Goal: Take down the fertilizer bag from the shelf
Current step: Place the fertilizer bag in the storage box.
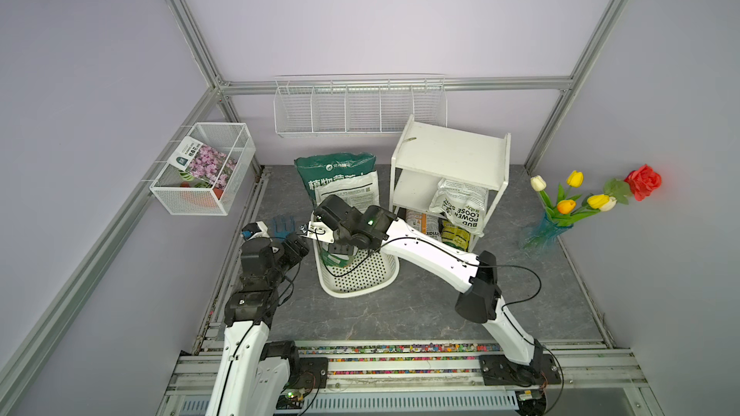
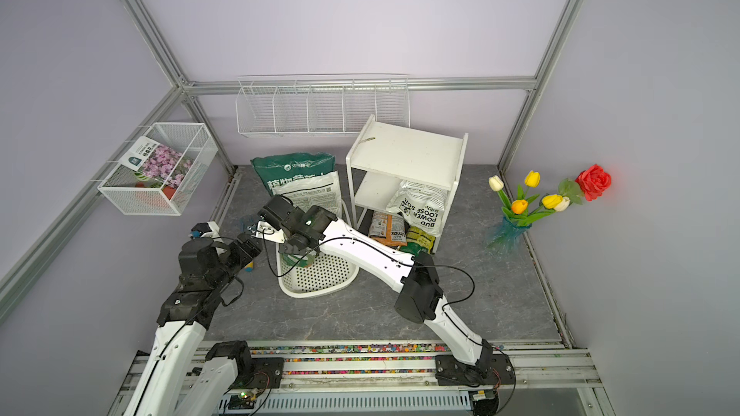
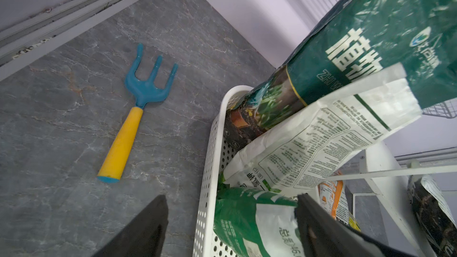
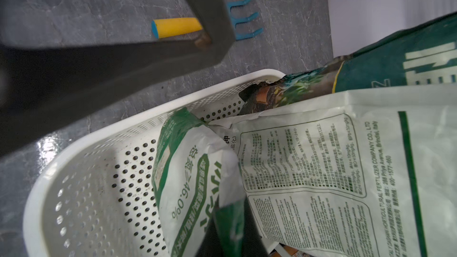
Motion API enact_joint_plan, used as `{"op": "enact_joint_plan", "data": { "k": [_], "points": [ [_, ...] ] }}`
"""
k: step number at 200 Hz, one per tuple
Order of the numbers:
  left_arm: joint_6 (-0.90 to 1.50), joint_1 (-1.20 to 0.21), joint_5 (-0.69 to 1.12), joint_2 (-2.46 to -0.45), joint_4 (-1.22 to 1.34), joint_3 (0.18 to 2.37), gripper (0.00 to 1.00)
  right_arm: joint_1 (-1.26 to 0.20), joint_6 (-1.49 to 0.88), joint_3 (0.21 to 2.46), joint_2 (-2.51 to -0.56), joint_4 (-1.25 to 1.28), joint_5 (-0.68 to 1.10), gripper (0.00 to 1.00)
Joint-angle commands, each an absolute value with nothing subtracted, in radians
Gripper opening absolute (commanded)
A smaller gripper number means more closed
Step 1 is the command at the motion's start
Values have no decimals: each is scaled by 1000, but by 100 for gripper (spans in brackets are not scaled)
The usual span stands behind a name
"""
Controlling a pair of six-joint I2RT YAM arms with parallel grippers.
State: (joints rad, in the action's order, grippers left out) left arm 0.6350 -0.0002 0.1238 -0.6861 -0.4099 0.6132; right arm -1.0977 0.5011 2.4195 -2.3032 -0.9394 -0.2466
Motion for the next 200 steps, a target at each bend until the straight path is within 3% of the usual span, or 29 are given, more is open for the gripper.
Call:
{"op": "enact_joint_plan", "data": {
  "k": [1,37,75,83,104,126,155,200],
  "points": [
    [646,0,114,-677,-408,622,84,-1099,466,2465,-2328,-911,-284,0],
    [632,0,92,-690,-409,634,85,-1070,382,2405,-2317,-868,-172,0],
    [626,0,74,-701,-422,641,85,-1021,227,2303,-2267,-727,58,0],
    [624,0,71,-702,-423,643,85,-1017,208,2293,-2265,-709,77,9],
    [620,0,65,-702,-425,644,85,-1010,184,2290,-2265,-689,113,44],
    [613,0,65,-708,-425,647,85,-1006,169,2272,-2239,-663,136,65],
    [602,0,66,-721,-424,656,85,-1004,183,2225,-2181,-615,71,71],
    [597,0,117,-773,-410,676,85,-964,203,2189,-2088,-588,48,72]
  ]
}}
